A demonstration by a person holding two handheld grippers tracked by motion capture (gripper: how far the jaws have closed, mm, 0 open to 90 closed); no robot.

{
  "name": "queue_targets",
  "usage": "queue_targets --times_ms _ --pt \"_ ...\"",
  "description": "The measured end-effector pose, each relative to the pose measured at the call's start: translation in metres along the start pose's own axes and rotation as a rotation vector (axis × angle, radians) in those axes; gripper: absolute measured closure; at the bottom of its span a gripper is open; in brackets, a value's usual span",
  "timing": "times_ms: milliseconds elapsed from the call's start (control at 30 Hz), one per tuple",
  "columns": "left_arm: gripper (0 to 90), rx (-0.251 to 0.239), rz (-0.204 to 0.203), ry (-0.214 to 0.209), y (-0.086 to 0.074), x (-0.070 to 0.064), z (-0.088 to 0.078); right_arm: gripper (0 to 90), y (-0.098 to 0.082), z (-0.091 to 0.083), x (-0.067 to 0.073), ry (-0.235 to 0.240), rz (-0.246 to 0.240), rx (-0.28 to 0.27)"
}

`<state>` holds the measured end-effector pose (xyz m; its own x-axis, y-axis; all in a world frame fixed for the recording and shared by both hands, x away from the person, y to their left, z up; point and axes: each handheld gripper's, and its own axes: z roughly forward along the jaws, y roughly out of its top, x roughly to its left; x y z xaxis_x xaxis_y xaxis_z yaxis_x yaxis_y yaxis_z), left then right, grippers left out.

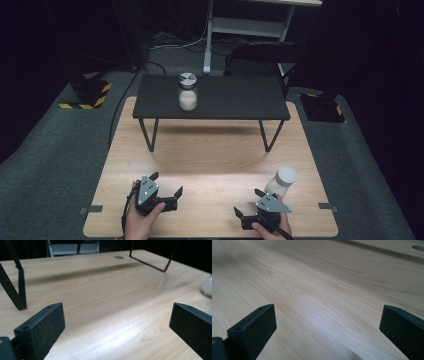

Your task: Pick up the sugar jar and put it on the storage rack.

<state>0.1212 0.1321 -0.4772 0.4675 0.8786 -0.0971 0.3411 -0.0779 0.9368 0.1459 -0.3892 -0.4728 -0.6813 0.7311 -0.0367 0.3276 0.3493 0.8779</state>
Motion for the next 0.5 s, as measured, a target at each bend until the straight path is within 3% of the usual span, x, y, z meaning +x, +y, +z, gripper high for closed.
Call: queue_targets --times_ms 233,367,433,500 --pt "0.3 0.031 -0.004 -0.004 -0.0065 -0.0035 0.0025 0.6 0.0011 0.0004 0.0028 -0.007 -0.015 0.006" --pt "0.3 0.056 0.018 -0.004 -0.0069 -0.0054 0.0038 0.6 0.0012 0.0005 0.0034 -0.009 -0.016 0.007" --pt "0.3 0.089 0.059 0.008 -0.0061 -0.0089 0.0067 0.6 0.0011 0.0004 0.0037 -0.012 -0.015 0.006" --pt "0.4 0.095 0.068 0.002 -0.0069 -0.0085 0.0077 0.6 0.001 0.0003 0.0042 -0.014 -0.017 0.005"
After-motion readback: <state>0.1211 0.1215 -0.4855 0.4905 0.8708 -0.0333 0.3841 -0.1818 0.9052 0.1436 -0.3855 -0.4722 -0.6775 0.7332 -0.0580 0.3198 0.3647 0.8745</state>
